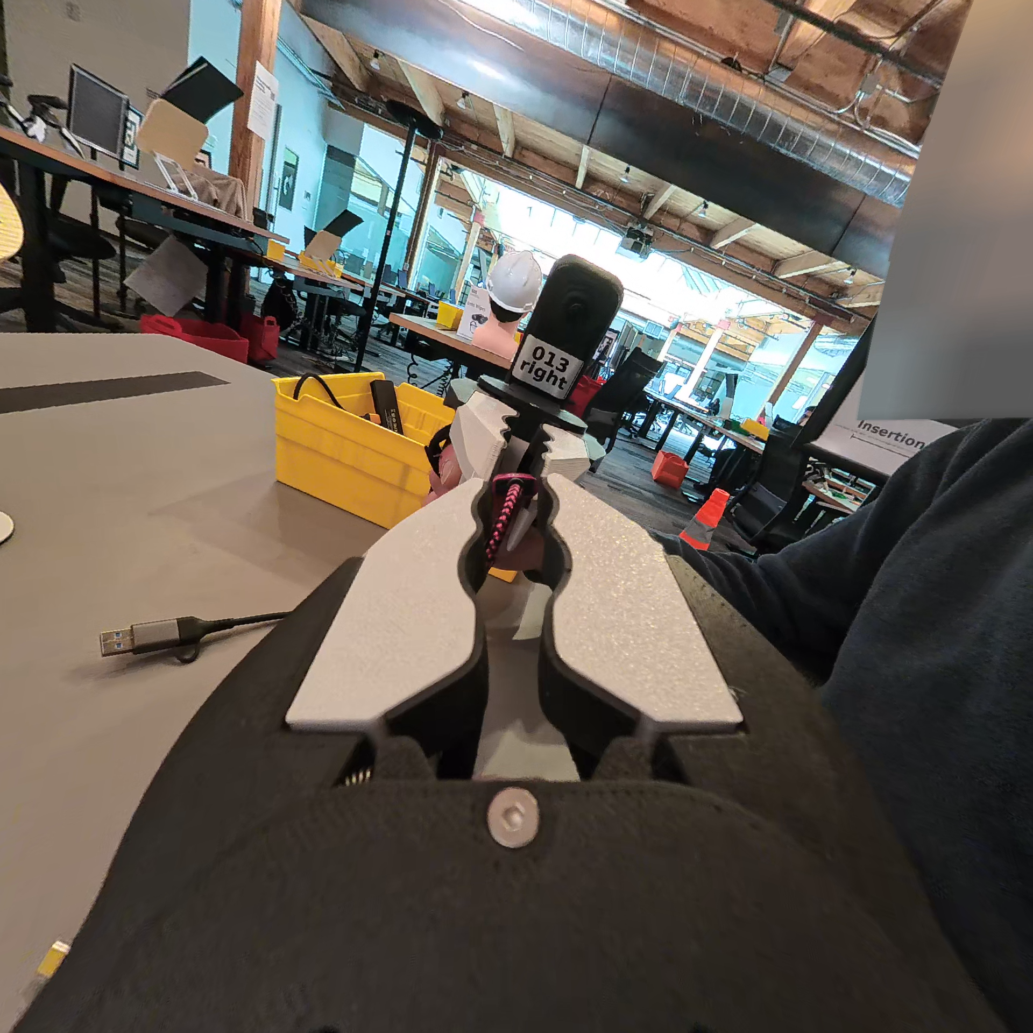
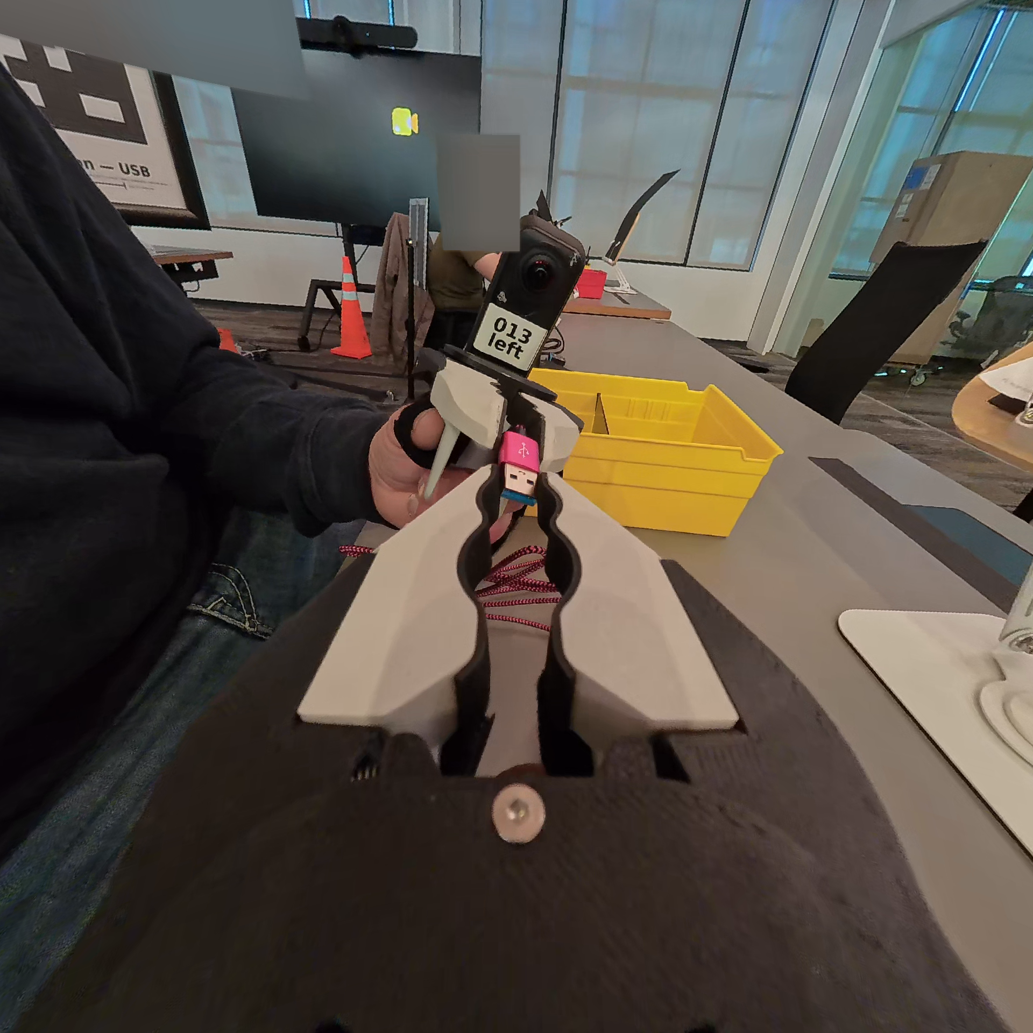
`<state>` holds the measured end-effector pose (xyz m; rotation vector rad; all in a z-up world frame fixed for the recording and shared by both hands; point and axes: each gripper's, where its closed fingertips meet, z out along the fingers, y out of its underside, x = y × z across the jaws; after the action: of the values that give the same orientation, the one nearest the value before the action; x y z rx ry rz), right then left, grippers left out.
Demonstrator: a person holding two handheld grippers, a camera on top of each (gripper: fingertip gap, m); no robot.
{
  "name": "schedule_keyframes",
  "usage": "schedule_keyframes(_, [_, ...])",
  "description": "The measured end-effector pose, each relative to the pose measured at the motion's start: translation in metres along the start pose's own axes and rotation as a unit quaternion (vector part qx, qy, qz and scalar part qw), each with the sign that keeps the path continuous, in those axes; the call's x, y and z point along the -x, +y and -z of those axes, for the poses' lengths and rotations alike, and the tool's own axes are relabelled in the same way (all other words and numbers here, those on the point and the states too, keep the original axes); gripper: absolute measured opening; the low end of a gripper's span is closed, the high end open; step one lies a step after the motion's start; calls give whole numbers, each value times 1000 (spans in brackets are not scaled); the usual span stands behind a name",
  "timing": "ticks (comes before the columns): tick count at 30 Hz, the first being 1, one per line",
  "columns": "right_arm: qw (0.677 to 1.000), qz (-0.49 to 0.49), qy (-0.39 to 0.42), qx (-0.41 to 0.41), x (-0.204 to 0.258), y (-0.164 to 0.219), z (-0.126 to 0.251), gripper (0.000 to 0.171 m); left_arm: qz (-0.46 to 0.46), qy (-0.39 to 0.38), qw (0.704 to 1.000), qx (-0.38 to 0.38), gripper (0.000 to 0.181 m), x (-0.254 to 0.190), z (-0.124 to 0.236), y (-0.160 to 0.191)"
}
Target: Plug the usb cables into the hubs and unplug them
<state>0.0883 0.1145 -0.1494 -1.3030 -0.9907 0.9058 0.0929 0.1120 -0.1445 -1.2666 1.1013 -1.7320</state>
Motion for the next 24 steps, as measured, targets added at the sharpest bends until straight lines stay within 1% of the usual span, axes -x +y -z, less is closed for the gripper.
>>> schedule_keyframes(9, [1000, 2, 5, -11, 1, -2, -1, 10, 3, 6, 1000, -8, 14, -2, 1, -1])
schedule_keyframes(19, [1000, 1, 0, 11, 3, -4, 0, 12, -21, 8, 1000, 21, 13, -5, 3, 1])
schedule_keyframes(24, [1000, 13, 7, 9, 4, -5, -1, 10, -10, 13, 1000, 6, 14, -7, 3, -2])
